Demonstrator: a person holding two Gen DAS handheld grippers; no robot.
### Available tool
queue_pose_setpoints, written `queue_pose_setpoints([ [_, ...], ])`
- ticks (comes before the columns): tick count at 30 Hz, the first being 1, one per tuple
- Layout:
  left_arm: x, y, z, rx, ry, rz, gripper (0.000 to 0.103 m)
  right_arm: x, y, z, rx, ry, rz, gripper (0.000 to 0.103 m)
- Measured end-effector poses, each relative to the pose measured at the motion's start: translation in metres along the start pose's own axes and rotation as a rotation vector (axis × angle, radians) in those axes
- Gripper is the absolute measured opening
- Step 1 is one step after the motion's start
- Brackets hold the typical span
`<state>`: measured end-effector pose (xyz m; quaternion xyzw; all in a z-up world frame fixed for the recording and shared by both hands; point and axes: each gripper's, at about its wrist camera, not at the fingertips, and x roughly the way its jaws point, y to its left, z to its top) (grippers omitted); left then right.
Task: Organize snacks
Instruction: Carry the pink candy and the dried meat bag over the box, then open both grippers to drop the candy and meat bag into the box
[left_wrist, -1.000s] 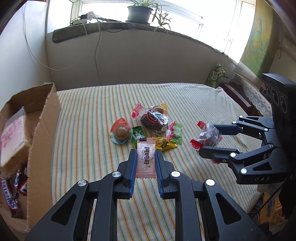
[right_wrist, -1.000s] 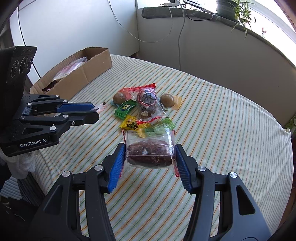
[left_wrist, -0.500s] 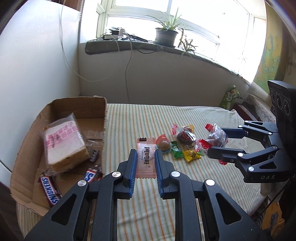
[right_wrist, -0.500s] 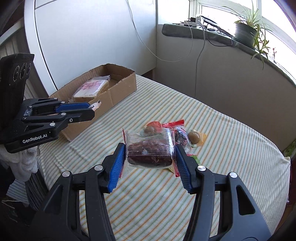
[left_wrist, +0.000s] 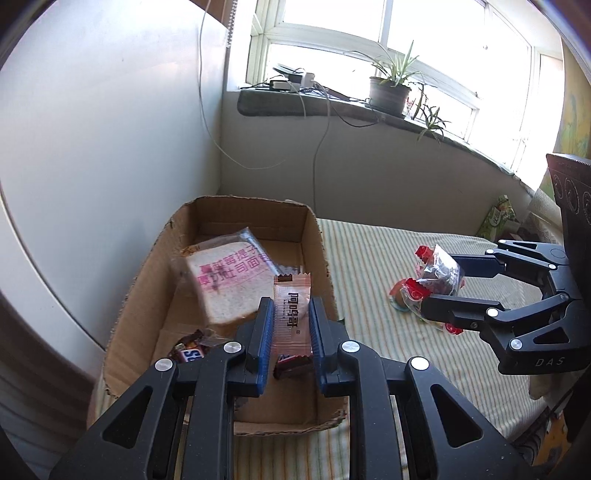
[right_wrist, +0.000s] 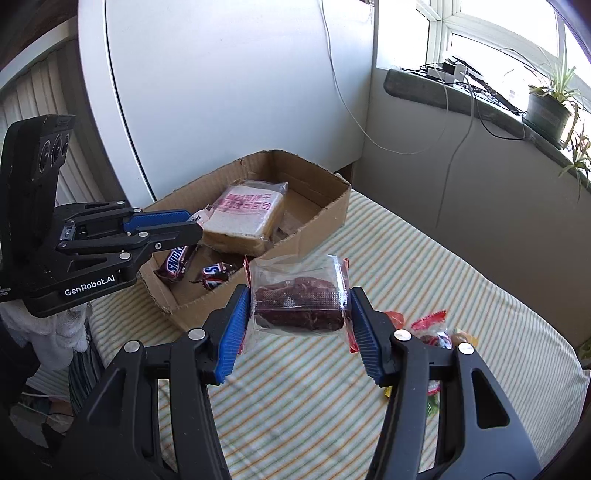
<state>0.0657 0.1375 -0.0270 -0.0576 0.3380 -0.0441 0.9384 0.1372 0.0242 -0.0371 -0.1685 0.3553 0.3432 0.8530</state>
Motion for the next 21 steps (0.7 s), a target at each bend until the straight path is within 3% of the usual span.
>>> queue_pose_setpoints([
  [21, 0.000, 0.050, -0.002, -0.048, -0.001, 0.078, 0.018, 0.067, 0.056, 0.046, -0.086, 0.042, 0.077, 0.058],
])
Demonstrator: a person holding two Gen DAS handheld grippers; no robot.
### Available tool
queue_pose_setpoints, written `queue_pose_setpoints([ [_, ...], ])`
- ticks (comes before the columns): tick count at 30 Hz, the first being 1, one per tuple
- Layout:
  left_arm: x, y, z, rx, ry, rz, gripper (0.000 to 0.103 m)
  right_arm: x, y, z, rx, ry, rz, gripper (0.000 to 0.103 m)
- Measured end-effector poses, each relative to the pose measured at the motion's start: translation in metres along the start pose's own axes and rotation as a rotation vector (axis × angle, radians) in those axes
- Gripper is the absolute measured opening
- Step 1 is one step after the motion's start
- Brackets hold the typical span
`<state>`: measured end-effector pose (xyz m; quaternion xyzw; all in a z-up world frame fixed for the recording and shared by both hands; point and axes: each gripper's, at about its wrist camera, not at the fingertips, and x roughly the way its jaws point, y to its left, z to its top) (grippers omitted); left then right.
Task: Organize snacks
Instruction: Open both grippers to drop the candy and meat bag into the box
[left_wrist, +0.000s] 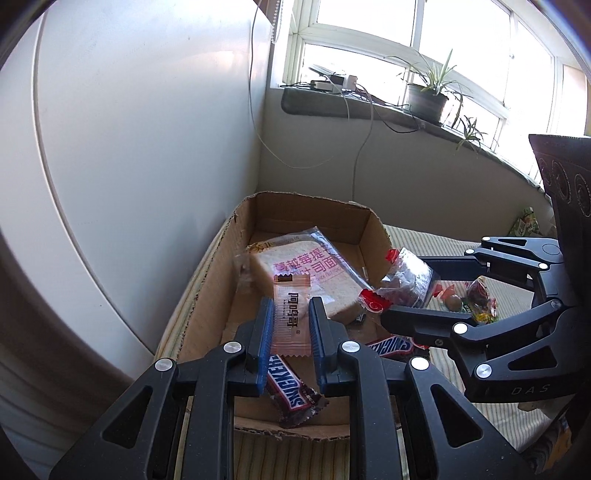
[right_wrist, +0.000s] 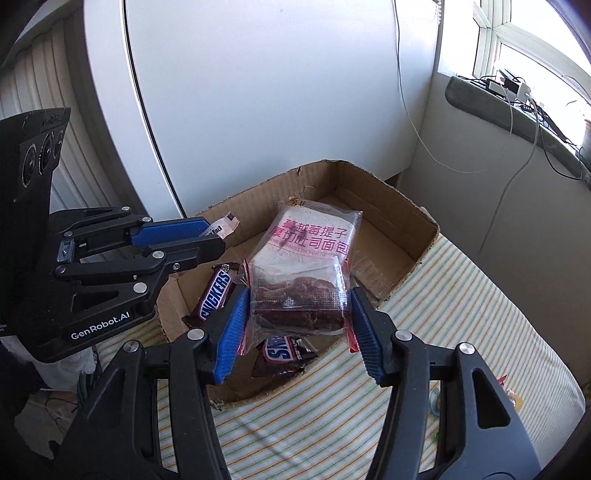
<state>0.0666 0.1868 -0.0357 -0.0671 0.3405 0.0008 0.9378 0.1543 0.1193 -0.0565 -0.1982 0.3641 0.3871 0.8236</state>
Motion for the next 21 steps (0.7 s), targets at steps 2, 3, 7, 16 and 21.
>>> queue_pose_setpoints([
  [2, -0.0001, 0.0020, 0.0008, -0.001, -0.001, 0.001, 0.018, 0.0030, 0.0023, 0.0016, -0.006, 0.002, 0.004, 0.058],
  [3, 0.0000, 0.0027, 0.0012, 0.000, -0.001, 0.002, 0.018, 0.0044, 0.0031, 0.0020, -0.008, 0.003, 0.006, 0.058],
  [7, 0.0005, 0.0027, 0.0024, 0.000, -0.002, 0.006, 0.018, 0.0088, 0.0042, 0.0039, -0.015, 0.006, 0.010, 0.060],
  [16, 0.0008, 0.0027, 0.0031, -0.001, -0.002, 0.019, 0.020, 0.0076, 0.0059, 0.0033, -0.027, -0.004, -0.010, 0.066],
  [21, 0.0008, 0.0033, 0.0045, -0.005, -0.005, 0.031, 0.041, 0.0013, 0.0052, 0.0018, -0.030, -0.017, -0.022, 0.074],
])
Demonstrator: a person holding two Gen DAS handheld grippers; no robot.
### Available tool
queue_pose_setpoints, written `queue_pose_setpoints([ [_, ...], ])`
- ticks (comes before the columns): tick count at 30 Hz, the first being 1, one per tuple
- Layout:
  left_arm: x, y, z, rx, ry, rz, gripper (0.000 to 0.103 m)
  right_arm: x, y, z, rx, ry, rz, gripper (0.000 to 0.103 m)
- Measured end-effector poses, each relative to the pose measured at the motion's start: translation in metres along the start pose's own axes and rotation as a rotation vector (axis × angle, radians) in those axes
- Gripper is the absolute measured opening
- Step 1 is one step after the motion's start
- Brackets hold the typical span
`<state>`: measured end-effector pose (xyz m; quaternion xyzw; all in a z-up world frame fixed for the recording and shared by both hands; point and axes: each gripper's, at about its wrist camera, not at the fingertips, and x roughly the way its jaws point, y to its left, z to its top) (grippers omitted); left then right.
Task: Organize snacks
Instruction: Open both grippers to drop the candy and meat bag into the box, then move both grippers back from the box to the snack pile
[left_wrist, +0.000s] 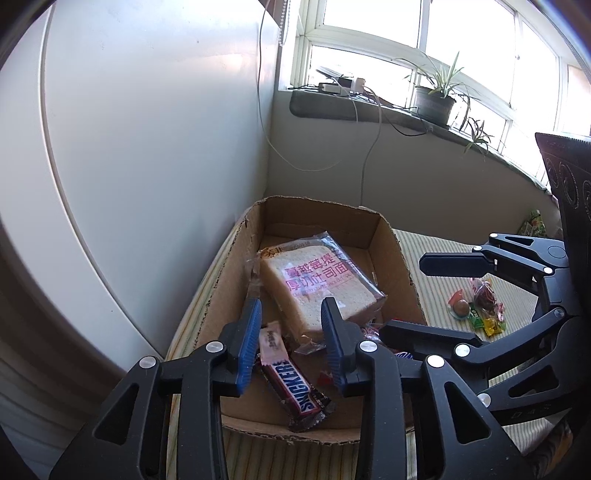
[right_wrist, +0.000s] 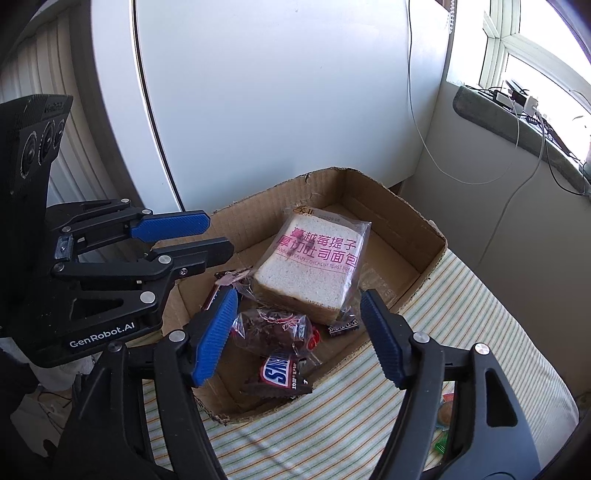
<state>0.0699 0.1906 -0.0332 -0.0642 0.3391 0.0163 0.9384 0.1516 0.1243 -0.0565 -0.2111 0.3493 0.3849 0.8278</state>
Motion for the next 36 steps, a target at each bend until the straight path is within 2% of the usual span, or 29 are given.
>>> queue_pose_setpoints([
  [2, -0.001, 0.000, 0.000, -0.003, -0.005, 0.013, 0.054, -0.002, 0.000, -0.001, -0.002, -0.003, -0.007, 0.078],
  [6, -0.003, -0.001, 0.002, -0.008, -0.012, 0.019, 0.063, -0.006, -0.004, -0.003, 0.004, -0.008, -0.016, 0.085],
  [14, -0.009, -0.007, 0.004, -0.008, -0.023, 0.023, 0.064, -0.020, -0.016, -0.013, 0.021, -0.012, -0.040, 0.085],
  [20, -0.013, -0.021, 0.006, 0.006, -0.035, 0.012, 0.069, -0.036, -0.033, -0.025, 0.068, -0.026, -0.079, 0.085],
  [36, -0.008, -0.086, 0.007, 0.058, -0.027, -0.083, 0.070, -0.090, -0.101, -0.079, 0.268, -0.066, -0.257, 0.086],
])
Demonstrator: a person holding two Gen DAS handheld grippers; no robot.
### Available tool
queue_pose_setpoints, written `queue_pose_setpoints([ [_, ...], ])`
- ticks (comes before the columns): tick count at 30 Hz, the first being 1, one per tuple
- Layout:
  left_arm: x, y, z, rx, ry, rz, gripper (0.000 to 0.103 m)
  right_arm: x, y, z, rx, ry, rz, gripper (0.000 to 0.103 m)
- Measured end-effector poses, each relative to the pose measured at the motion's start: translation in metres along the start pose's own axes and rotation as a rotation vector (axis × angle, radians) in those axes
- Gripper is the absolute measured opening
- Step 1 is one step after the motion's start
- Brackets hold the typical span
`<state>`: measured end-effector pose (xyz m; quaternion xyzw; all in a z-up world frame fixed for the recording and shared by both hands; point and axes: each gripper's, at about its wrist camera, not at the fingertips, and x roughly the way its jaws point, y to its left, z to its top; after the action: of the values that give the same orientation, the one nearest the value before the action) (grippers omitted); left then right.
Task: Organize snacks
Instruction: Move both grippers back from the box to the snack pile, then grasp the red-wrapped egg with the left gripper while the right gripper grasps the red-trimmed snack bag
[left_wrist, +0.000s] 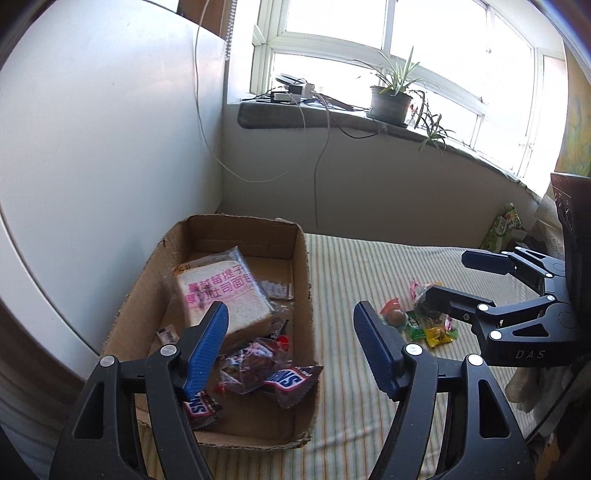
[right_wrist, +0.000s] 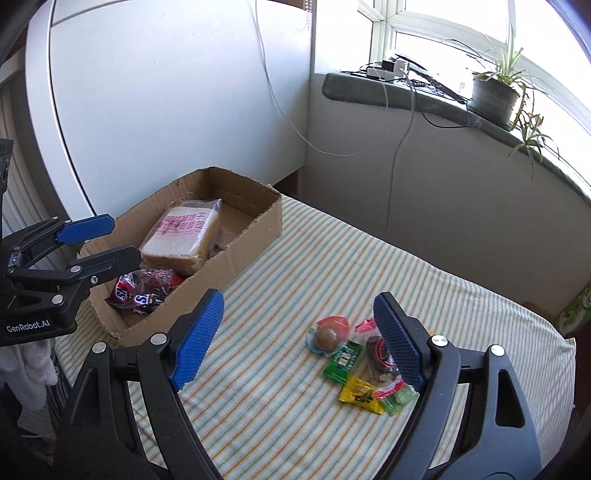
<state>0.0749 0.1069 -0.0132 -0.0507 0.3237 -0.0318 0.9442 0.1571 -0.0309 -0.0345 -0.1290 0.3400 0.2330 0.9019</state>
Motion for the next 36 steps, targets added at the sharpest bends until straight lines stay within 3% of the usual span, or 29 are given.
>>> queue_pose_setpoints([
  [10, 0.011, -0.044, 0.000, 0.047, 0.017, -0.062, 0.070, -0.016, -0.057, -0.022, 0.072, -0.004, -0.056, 0.086],
  [23, 0.043, -0.083, -0.008, 0.050, 0.089, -0.143, 0.070, -0.009, -0.129, -0.054, 0.182, 0.070, -0.086, 0.086],
  [30, 0.072, -0.097, -0.015, 0.047, 0.155, -0.174, 0.047, 0.005, -0.149, -0.066, 0.271, 0.105, -0.024, 0.086],
  [36, 0.093, -0.104, -0.019, 0.061, 0.193, -0.182, 0.035, 0.017, -0.135, -0.061, 0.221, 0.112, 0.033, 0.074],
])
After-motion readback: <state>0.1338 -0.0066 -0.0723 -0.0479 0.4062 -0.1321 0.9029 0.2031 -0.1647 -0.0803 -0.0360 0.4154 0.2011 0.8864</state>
